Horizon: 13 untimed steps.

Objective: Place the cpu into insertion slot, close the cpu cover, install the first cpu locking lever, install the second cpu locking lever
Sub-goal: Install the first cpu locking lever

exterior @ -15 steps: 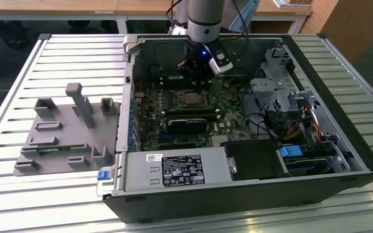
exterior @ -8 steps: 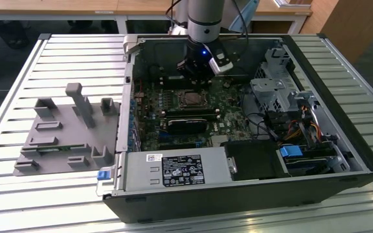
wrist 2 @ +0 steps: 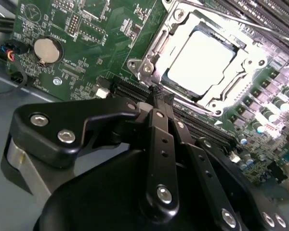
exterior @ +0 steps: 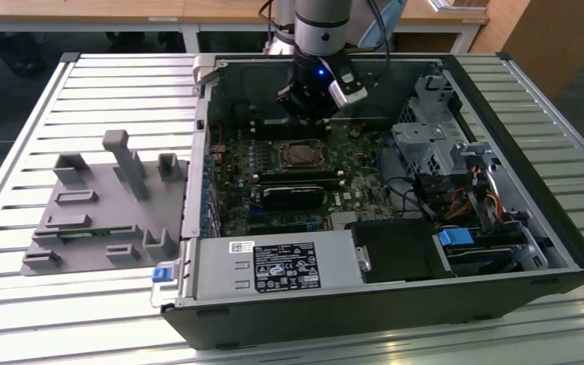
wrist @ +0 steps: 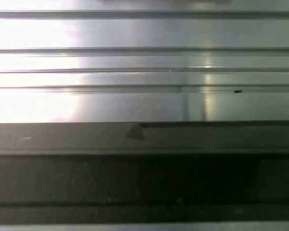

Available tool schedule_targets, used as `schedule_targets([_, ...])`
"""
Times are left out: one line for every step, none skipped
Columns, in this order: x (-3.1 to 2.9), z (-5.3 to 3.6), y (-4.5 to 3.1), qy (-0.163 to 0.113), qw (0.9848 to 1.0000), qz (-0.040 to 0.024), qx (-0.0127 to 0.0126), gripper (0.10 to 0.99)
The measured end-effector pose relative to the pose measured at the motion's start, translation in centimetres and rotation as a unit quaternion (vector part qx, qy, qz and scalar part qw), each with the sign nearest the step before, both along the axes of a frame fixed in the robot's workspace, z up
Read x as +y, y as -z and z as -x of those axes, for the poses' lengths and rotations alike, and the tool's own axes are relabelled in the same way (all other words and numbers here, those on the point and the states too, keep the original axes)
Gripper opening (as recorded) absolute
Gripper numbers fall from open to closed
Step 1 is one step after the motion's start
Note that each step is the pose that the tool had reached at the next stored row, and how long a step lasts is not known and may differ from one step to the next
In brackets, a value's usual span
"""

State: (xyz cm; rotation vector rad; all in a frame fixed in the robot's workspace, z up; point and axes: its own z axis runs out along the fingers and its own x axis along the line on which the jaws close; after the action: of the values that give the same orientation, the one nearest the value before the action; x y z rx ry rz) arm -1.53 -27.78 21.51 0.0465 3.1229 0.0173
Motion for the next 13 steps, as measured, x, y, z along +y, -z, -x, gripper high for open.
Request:
schedule_targets([-0.03, 0.00, -0.01, 0.000, 1.0000, 0.0000, 0.0000, 0.106])
schedule_targets([-0.07, 0.00, -0.01, 0.000, 1.0000, 0.0001, 0.0001, 0.106])
schedule_targets([-0.11, 0.00, -0.01, 0.000, 1.0000, 0.0002, 0.0001, 0.106])
schedule_targets([-0.15, 0.00, -0.01, 0.000, 1.0000, 0.0001, 0.0001, 0.106])
schedule_targets([-0.20, -0.01, -0.01, 0.000, 1.0000, 0.0001, 0.0001, 0.106])
schedule_targets([-0.25, 0.00, -0.01, 0.000, 1.0000, 0.0001, 0.0001, 0.106])
schedule_targets([-0.30, -0.01, -0.01, 0.000, 1.0000, 0.0001, 0.0001, 0.106])
schedule_targets([-0.34, -0.01, -0.01, 0.000, 1.0000, 0.0001, 0.0000, 0.106])
schedule_targets([-0.37, -0.02, -0.01, 0.000, 1.0000, 0.0001, 0.0001, 0.106])
schedule_targets([-0.41, -0.02, -0.01, 0.000, 1.0000, 0.0001, 0.0001, 0.106])
schedule_targets([-0.45, -0.02, -0.01, 0.000, 1.0000, 0.0001, 0.0001, 0.106])
schedule_targets([-0.48, -0.02, -0.01, 0.000, 1.0000, 0.0001, 0.0001, 0.106])
schedule_targets([-0.52, -0.02, -0.01, 0.000, 1.0000, 0.0001, 0.0001, 0.106])
